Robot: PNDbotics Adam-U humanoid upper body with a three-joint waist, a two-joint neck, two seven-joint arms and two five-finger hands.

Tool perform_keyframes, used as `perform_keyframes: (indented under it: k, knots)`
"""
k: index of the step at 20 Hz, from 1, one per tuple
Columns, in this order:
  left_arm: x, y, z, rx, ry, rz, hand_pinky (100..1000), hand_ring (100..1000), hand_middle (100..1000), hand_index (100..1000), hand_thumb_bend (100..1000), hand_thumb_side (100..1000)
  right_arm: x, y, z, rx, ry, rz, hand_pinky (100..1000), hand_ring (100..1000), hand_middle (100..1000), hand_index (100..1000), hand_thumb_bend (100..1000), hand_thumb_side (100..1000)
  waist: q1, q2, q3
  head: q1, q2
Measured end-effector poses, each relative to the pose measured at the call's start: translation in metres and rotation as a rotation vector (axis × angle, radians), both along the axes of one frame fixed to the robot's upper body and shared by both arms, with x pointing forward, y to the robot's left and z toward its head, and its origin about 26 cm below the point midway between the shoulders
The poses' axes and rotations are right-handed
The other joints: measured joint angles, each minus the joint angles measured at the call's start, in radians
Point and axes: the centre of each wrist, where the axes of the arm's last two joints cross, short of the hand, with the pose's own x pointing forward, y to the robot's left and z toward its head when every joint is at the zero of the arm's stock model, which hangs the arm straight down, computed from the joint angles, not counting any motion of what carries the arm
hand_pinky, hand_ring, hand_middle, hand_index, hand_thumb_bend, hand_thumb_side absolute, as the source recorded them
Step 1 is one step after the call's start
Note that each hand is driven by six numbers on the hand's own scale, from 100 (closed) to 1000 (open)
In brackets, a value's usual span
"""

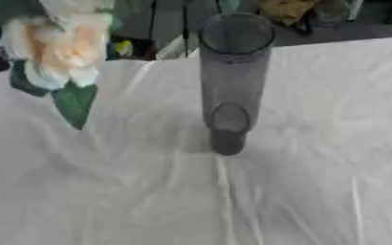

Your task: Arrange flowers into the vase.

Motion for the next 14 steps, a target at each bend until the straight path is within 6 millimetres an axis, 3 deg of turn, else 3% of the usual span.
perform_keyframes:
  k: [5, 14]
  knots:
    - [0.001, -0.001, 0.019, -0.149, 0.003, -0.006, 100, 100, 100, 100, 100, 543, 0.0, -0.001, 0.001, -0.004, 0.003, 0.003, 677, 543, 525, 767, 100, 1000, 0.008, -0.001, -0.006, 0.004, 0.007]
    - [0.022, -0.014, 0.048, -0.563, -0.04, -0.014, 100, 100, 100, 100, 100, 560, 0.0, 0.001, 0.001, -0.027, 0.008, 0.029, 677, 542, 523, 767, 100, 1000, 0.021, -0.002, -0.032, 0.023, 0.006]
